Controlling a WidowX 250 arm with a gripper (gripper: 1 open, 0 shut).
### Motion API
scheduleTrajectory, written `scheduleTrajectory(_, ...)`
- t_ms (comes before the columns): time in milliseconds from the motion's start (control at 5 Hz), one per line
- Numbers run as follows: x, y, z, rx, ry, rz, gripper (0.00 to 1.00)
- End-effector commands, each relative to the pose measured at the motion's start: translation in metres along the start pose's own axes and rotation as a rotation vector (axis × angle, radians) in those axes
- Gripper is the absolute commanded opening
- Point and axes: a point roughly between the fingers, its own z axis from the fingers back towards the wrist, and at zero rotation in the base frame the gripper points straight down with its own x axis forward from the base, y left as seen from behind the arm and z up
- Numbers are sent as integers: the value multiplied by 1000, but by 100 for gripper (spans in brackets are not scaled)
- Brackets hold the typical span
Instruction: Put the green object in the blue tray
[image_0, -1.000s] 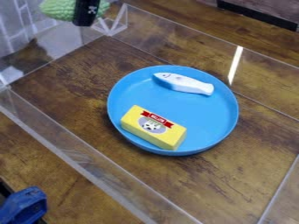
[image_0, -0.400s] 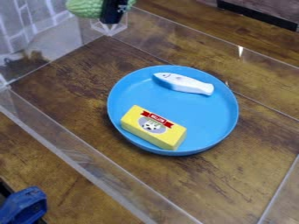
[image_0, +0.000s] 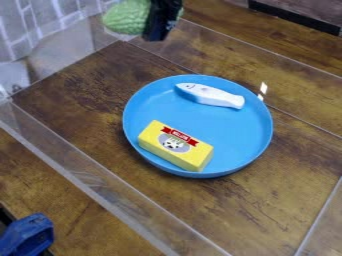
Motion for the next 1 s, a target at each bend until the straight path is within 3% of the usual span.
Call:
scheduleTrajectory(0, -5, -8, 54, 73, -85, 80, 0)
scheduleTrajectory(200, -11, -20, 41, 50, -73, 130, 0)
scheduleTrajectory(400, -11, -26, 34, 24, -81, 182, 100)
scheduleTrajectory(800, -3, -24, 20, 4, -116, 116, 100)
